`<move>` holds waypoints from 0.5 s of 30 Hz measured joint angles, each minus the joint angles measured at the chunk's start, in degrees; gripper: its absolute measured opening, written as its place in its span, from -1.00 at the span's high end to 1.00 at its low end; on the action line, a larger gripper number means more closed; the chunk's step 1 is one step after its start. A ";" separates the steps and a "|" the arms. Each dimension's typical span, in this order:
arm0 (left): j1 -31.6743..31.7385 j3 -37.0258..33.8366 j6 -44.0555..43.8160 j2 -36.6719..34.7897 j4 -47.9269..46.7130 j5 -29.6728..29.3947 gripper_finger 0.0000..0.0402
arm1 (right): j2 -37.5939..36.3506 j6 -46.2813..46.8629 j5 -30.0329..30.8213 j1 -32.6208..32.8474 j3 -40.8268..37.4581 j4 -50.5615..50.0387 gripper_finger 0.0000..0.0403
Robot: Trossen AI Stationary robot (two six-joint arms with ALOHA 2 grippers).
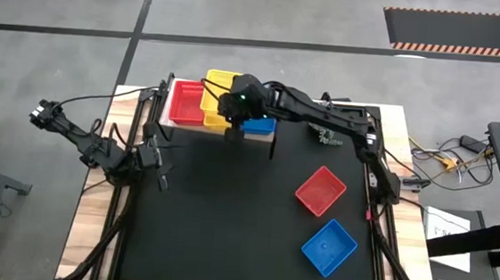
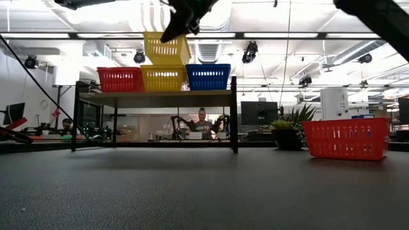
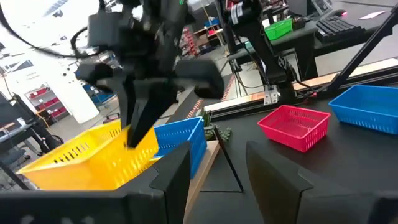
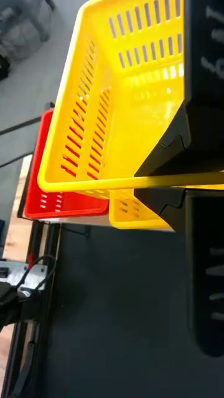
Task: Stack baskets on shelf by color
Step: Stack the yellow bin on top of the yellow bins on the shelf
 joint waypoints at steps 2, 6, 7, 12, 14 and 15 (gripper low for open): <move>0.01 0.00 0.17 -0.09 0.10 0.00 0.31 | 1.38 0.08 -1.04 -0.75 1.17 -0.34 0.96; 0.04 0.00 0.26 -0.11 0.07 0.02 0.31 | 2.81 0.11 -1.17 -1.87 1.46 -0.52 0.96; 0.04 0.00 0.26 -0.11 0.07 0.00 0.31 | 3.00 0.10 -1.17 -2.09 1.46 -0.69 0.96; 0.04 0.00 0.26 0.02 0.07 0.02 0.31 | 3.19 -0.25 -1.15 -2.14 1.46 -0.74 0.96; 0.03 0.00 0.20 0.01 0.07 0.01 0.31 | 3.19 -0.51 -1.18 -1.99 1.46 -1.22 0.96; 0.03 0.00 0.15 0.00 0.07 0.00 0.31 | 3.19 -0.55 -1.18 -1.95 1.46 -1.64 0.96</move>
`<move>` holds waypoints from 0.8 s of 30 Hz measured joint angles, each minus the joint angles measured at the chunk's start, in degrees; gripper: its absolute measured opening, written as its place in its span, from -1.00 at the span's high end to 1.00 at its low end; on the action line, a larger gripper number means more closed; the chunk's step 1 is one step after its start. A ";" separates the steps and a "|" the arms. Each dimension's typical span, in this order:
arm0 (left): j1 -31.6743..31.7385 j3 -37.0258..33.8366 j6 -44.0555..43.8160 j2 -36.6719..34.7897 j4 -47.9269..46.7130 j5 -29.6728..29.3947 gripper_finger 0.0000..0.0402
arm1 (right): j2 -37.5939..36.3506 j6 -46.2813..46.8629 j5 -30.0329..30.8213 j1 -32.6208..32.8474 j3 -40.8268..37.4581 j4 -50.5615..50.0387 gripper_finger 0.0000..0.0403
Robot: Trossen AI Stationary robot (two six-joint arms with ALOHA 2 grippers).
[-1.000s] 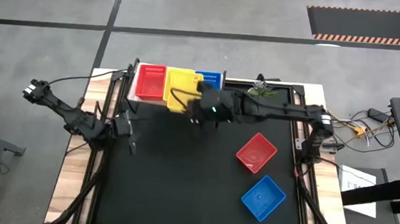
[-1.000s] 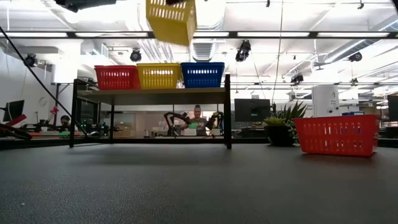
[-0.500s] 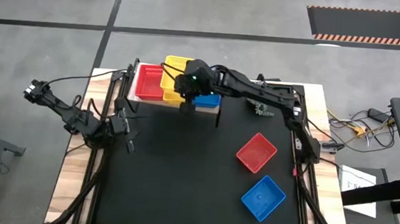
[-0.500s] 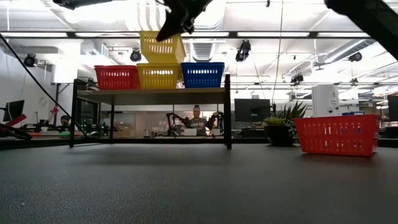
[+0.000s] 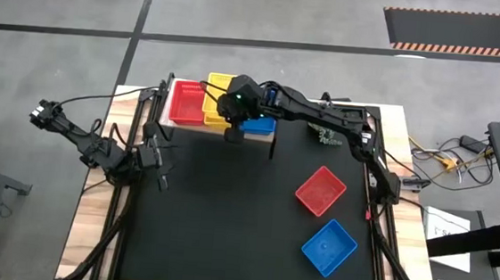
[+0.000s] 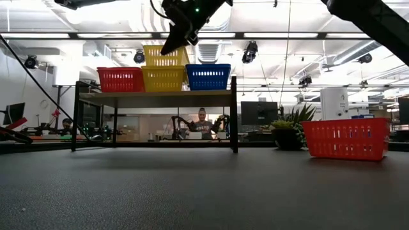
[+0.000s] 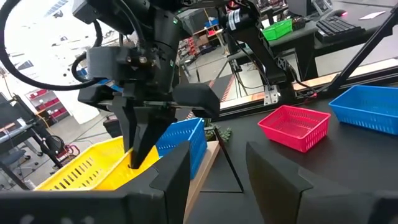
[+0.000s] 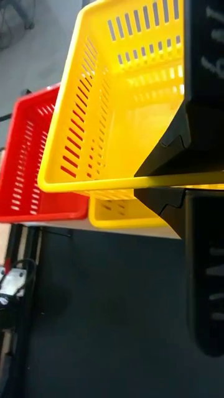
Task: Stack baskets on shelf by color
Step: Stack the yellow bin on top of the yellow bins on the shelf, then stack the red bin on top of the red bins on the shelf
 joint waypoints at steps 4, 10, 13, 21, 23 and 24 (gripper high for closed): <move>-0.01 0.00 -0.33 0.02 0.00 0.02 0.31 | 0.00 -0.11 0.00 0.22 0.00 -1.62 0.96; -0.01 0.00 -0.40 0.02 0.02 0.02 0.31 | 0.66 -0.20 0.17 0.31 -0.13 -0.78 0.94; -0.06 0.00 -0.41 0.02 0.02 0.02 0.31 | 0.76 -0.20 0.17 0.33 -0.13 -0.88 0.85; -0.03 0.00 -0.52 0.02 0.07 0.02 0.31 | 0.36 0.20 0.22 0.37 0.02 -1.22 0.46; -0.03 0.00 -0.56 0.09 0.31 0.02 0.31 | -0.18 0.19 0.22 0.48 0.02 -1.34 0.38; -0.03 0.00 -0.63 0.26 0.70 0.02 0.31 | -0.51 0.20 0.21 0.53 0.07 -1.66 0.35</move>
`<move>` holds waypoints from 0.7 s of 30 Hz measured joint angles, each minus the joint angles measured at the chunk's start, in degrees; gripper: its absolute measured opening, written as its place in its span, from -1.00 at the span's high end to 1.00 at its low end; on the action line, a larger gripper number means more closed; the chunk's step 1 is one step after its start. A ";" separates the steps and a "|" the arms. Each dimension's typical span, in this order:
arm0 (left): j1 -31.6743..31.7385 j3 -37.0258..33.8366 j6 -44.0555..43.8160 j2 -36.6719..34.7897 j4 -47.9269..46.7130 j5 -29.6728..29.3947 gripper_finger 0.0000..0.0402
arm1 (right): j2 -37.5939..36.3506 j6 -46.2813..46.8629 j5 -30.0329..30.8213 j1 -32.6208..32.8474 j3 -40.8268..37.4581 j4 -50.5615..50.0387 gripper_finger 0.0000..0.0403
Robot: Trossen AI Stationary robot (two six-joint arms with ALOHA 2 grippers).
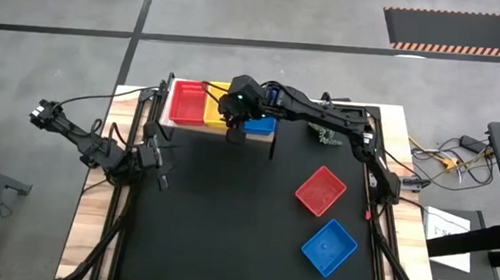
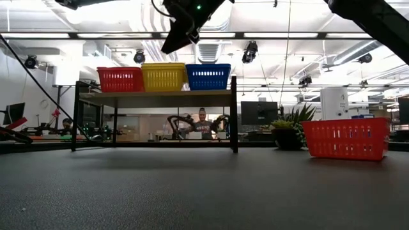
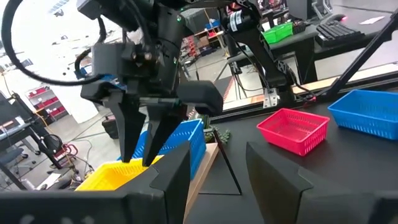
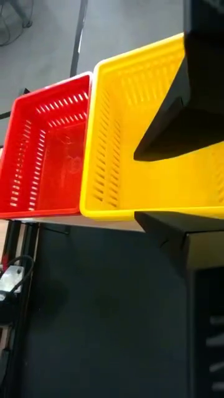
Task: Stack baskets on shelf by color
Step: Stack the red bin on top of the red bins on the shelf
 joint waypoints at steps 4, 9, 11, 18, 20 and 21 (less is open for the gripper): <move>0.00 -0.02 -0.03 1.00 2.03 0.07 0.31 | -1.27 0.00 -0.01 0.45 0.04 -3.00 0.28; 0.03 0.01 -1.36 4.22 2.54 0.08 0.31 | -3.96 1.01 -6.78 1.74 0.04 -12.58 0.34; 0.04 0.27 -1.40 6.03 2.35 0.11 0.31 | -4.74 1.62 -11.43 2.60 0.01 -16.73 0.38; 0.03 0.46 -1.47 12.97 12.71 0.41 0.31 | -5.00 -1.38 -15.62 8.82 -0.62 -24.02 0.53; -0.07 0.46 -2.59 14.73 14.86 0.87 0.31 | -5.00 -2.27 -15.64 10.65 -1.03 -25.48 0.57; -0.07 0.46 -3.88 15.59 15.46 1.01 0.31 | -5.00 -2.59 -15.64 11.50 -1.22 -26.31 0.59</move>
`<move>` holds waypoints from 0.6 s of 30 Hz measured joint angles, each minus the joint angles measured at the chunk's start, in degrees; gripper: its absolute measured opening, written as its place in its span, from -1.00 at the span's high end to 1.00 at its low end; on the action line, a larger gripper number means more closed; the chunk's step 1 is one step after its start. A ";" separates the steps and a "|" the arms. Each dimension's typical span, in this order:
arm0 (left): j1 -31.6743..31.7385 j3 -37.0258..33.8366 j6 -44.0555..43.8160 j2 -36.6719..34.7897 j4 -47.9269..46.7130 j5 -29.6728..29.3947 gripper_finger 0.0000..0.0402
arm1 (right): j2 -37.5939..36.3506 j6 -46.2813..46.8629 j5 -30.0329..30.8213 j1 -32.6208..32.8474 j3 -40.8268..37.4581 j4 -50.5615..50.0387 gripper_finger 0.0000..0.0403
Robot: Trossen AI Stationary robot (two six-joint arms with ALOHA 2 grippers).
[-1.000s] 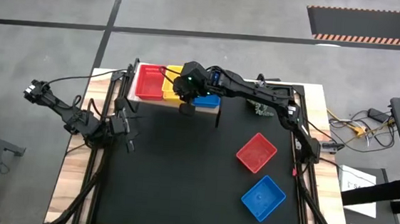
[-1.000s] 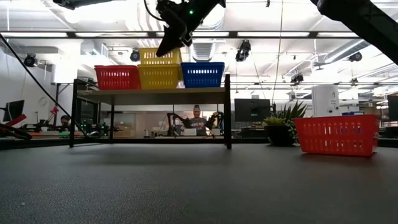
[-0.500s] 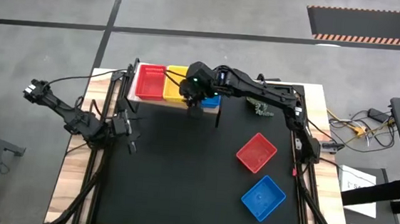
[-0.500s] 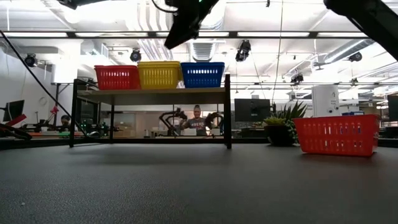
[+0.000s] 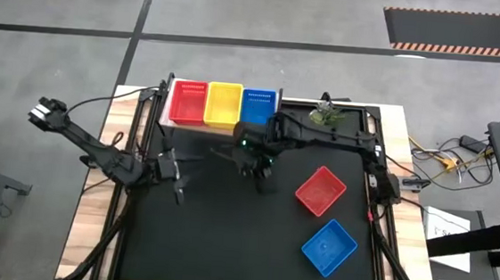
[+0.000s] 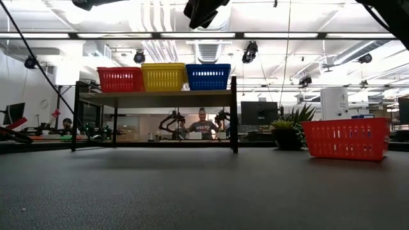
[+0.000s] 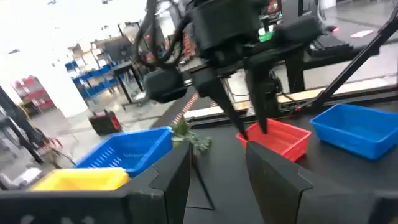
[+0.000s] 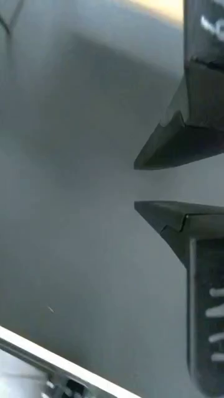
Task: Stack baskets on shelf by color
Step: Stack the red bin on top of the red bins on the shelf
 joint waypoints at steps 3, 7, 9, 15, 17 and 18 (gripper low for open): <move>0.00 0.00 -4.84 2.48 0.45 0.09 0.31 | 0.00 -0.80 -0.75 2.02 -0.83 -2.46 0.65; 0.00 0.00 -9.68 5.76 0.83 0.34 0.31 | -0.93 -1.14 -2.77 2.74 -3.38 -3.63 0.71; -0.02 0.00 -10.96 7.34 1.83 0.33 0.31 | -2.10 -0.91 -4.95 2.62 -5.86 -3.11 0.73; -0.02 0.00 -10.94 11.31 7.19 0.93 0.31 | -7.51 1.70 -4.99 2.61 -16.16 4.22 0.74; -0.02 0.00 -10.94 12.04 7.38 0.96 0.31 | -9.84 2.66 -4.92 2.69 -20.28 7.03 0.74; -0.02 0.00 -10.95 12.39 7.69 0.95 0.31 | -11.18 3.24 -4.92 2.74 -22.67 8.94 0.74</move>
